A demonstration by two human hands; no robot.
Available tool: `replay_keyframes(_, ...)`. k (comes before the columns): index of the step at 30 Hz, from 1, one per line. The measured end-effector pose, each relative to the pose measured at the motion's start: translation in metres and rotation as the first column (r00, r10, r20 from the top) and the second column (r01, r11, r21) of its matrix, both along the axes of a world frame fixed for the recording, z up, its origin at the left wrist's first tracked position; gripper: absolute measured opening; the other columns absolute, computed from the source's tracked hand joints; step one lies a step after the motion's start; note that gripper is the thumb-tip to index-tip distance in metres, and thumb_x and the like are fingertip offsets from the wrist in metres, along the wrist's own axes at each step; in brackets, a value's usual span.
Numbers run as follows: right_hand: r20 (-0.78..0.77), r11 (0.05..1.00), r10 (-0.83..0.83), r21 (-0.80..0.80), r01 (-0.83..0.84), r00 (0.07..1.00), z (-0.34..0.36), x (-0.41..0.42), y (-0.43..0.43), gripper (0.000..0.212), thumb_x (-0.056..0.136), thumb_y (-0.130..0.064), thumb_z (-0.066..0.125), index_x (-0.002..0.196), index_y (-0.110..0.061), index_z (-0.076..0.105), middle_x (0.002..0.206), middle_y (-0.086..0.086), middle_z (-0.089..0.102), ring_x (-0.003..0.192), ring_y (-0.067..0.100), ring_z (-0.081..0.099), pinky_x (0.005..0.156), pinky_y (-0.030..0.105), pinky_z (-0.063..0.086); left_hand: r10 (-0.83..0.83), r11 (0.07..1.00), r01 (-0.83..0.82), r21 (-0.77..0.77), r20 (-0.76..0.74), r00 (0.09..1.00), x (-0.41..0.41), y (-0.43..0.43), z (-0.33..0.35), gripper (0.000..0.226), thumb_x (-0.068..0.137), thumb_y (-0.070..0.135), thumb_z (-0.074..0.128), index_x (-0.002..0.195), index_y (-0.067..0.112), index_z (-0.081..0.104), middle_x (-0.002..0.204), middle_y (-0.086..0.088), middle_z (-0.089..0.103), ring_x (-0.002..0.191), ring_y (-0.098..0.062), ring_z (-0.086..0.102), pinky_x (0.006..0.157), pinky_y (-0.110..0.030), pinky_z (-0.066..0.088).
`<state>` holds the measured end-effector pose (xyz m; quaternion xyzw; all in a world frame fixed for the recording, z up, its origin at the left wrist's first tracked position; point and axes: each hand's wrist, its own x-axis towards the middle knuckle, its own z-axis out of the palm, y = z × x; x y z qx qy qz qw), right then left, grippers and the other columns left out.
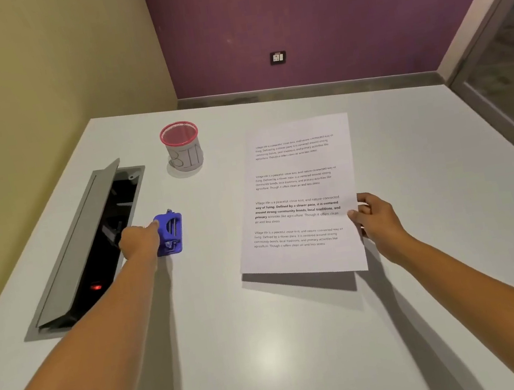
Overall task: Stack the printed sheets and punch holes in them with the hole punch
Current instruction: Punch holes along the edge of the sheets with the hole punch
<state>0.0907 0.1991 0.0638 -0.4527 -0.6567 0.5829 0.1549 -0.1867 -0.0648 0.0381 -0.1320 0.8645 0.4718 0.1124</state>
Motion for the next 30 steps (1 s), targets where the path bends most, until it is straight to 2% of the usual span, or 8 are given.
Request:
replay_keyframes(2,0.013,1.000,0.016,0.003,-0.016,1.000,-0.005,-0.002,0.002,0.021,0.091,-0.003,0.049,0.101,-0.020,0.056,0.112,0.023,0.064,0.095,0.053,0.056,0.072,0.039,0.044,-0.014,1.000,0.015,-0.011,0.057,0.998,-0.005,0.002,-0.003,0.035,0.085,0.024,0.063,0.100,-0.007,0.056,0.092,-0.019,0.059,0.088,-0.036,0.061,0.082,-0.046,0.054)
replay_keyframes(5,0.028,0.999,0.034,0.014,-0.034,0.999,-0.008,-0.005,0.003,0.021,0.091,-0.004,0.050,0.099,-0.022,0.056,0.107,0.015,0.069,0.086,0.040,0.062,0.078,0.043,0.047,-0.015,0.998,0.020,-0.051,0.105,0.994,-0.010,0.004,-0.004,0.042,0.083,0.022,0.066,0.110,-0.009,0.055,0.110,-0.025,0.062,0.096,-0.039,0.063,0.085,-0.049,0.053)
replay_keyframes(7,0.023,0.999,0.035,0.011,-0.035,0.999,-0.010,-0.006,0.004,0.022,0.091,-0.004,0.049,0.096,-0.024,0.056,0.101,0.010,0.070,0.084,0.031,0.061,0.079,0.044,0.048,-0.011,0.996,0.020,-0.089,0.110,0.994,-0.009,0.005,-0.004,0.040,0.082,0.022,0.067,0.107,-0.009,0.056,0.111,-0.026,0.062,0.089,-0.036,0.062,0.080,-0.042,0.053)
replay_keyframes(11,0.006,1.000,0.025,0.002,-0.025,1.000,-0.011,-0.008,0.006,0.022,0.091,-0.003,0.049,0.100,-0.022,0.056,0.102,0.008,0.069,0.088,0.028,0.065,0.087,0.044,0.049,-0.018,0.995,0.026,-0.095,0.081,0.997,-0.006,0.011,-0.005,0.027,0.083,0.021,0.066,0.069,0.003,0.051,0.109,-0.023,0.064,0.079,-0.027,0.051,0.061,-0.032,0.041)
replay_keyframes(16,-0.021,1.000,0.019,-0.008,-0.019,1.000,-0.010,-0.008,0.004,0.022,0.091,-0.001,0.049,0.100,-0.020,0.056,0.096,0.008,0.068,0.088,0.029,0.064,0.088,0.046,0.049,0.009,0.999,-0.004,-0.052,0.105,0.994,-0.006,0.015,-0.002,0.027,0.084,0.017,0.065,0.073,0.000,0.047,0.108,-0.026,0.062,0.080,-0.029,0.052,0.075,-0.039,0.047)
replay_keyframes(20,-0.045,1.000,0.015,-0.018,-0.016,0.999,-0.007,-0.004,0.000,0.022,0.091,0.000,0.047,0.103,-0.018,0.055,0.100,0.009,0.068,0.088,0.027,0.064,0.086,0.044,0.050,0.010,0.992,-0.030,0.120,0.167,0.986,0.005,0.018,-0.004,0.024,0.085,0.013,0.063,0.070,0.002,0.047,0.095,-0.020,0.055,0.075,-0.029,0.052,0.080,-0.043,0.050)
replay_keyframes(26,-0.108,0.999,0.012,-0.030,-0.016,0.994,0.006,0.004,-0.006,0.023,0.092,0.001,0.046,0.107,-0.015,0.054,0.103,0.010,0.066,0.088,0.026,0.064,0.075,0.033,0.052,-0.045,0.892,-0.054,0.448,0.208,0.977,0.040,0.035,0.003,0.023,0.089,0.008,0.057,0.068,0.010,0.048,0.098,-0.017,0.055,0.089,-0.030,0.054,0.089,-0.044,0.048)
replay_keyframes(30,-0.111,1.000,0.027,0.007,-0.026,0.993,0.013,0.012,-0.009,0.023,0.092,-0.001,0.047,0.107,-0.016,0.054,0.106,0.009,0.067,0.093,0.027,0.064,0.086,0.041,0.050,-0.113,0.832,-0.018,0.555,0.200,0.973,0.066,0.047,0.014,0.022,0.090,0.007,0.055,0.070,0.010,0.047,0.088,-0.014,0.056,0.074,-0.028,0.055,0.072,-0.037,0.049)
